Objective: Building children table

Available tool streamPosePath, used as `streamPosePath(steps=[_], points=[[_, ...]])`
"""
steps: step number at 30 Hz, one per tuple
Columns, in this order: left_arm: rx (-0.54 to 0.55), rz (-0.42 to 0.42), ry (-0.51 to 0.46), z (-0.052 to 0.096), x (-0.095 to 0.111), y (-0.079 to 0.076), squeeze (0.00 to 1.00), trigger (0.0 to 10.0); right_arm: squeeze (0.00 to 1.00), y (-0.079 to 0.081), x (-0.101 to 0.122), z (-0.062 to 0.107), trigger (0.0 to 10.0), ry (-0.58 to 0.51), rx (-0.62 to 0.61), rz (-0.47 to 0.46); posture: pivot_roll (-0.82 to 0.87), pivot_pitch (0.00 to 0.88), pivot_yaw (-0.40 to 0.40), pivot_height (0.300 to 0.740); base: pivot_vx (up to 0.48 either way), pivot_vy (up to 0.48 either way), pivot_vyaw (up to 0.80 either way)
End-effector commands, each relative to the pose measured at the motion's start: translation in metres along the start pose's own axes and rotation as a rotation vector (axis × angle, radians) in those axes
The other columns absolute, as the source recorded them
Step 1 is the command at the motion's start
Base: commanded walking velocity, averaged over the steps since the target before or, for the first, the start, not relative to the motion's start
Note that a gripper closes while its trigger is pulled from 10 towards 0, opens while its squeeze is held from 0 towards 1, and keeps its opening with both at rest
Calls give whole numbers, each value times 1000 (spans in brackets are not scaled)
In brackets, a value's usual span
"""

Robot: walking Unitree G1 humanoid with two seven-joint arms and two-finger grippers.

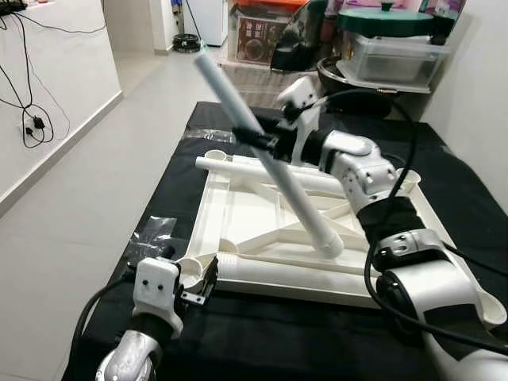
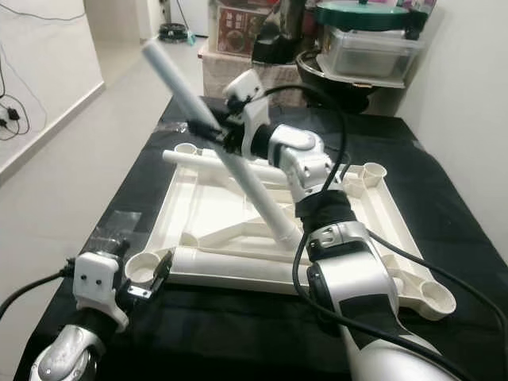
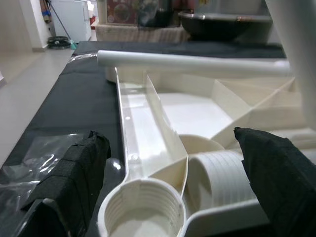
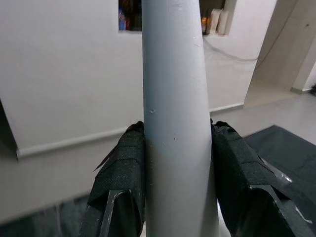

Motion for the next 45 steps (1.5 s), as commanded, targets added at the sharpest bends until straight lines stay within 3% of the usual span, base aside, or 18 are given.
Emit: streamPosePath(steps=[1,4,6,9,10,13,16,22,26,27,28,32,45], points=[[-71,104,-56,-9,12,3,0,10000,0,17,32,-6,0,-127,40,-42,70,0,-68,740,0,0,0],[-119,157,-91,-15,21,4,0,10000,0,24,35,-6,0,-168,47,-82,72,0,-67,740,0,0,0],[-220,209,-93,-18,22,-4,0,10000,0,31,39,-9,0,-228,38,-132,63,0,-56,740,0,0,0],[-255,237,-99,-20,24,-7,0,10000,0,34,42,-11,0,-256,38,-154,61,0,-55,740,0,0,0],[-322,282,-97,-21,24,-11,0,10000,0,42,46,-14,0,-302,49,-195,52,0,-48,740,0,0,0],[-366,267,-61,-24,17,-12,0,10000,0,57,51,-17,0,-346,85,-231,47,0,-37,740,0,0,0],[-362,254,-51,-25,15,-10,0,10000,0,61,53,-17,0,-352,97,-237,45,0,-35,740,0,0,0],[-335,221,-14,-30,6,3,0,10000,0,81,62,-14,0,-357,168,-262,28,0,-26,740,0,0,0],[-328,223,-8,-32,5,6,0,10000,0,88,65,-13,0,-357,192,-268,26,0,-26,740,0,0,0],[-340,248,0,-34,5,7,0,10000,0,101,67,-11,0,-357,231,-268,26,0,-22,740,0,0,0],[-340,248,0,-34,5,7,0,10000,0,101,67,-11,0,-357,231,-268,26,0,-22,740,0,0,0],[-444,290,35,-29,1,-5,0,10000,0,117,61,-12,0,-347,264,-289,22,0,-17,740,0,0,0],[-614,303,72,-25,1,-23,0,10000,0,133,53,-14,0,-311,289,-304,11,0,-13,740,0,0,0]])
Point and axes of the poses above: a point about 5 cm out from each wrist's last joint towards the gripper, its own z axis pointing back from the gripper into the wrist, its own x axis along the axis of the wrist's last joint, y = z × x, the point moved 4 cm from there along -z, pointing out of the wrist towards the gripper, and after that the axes turned 9 degrees about -z, right-handed, at the moved point
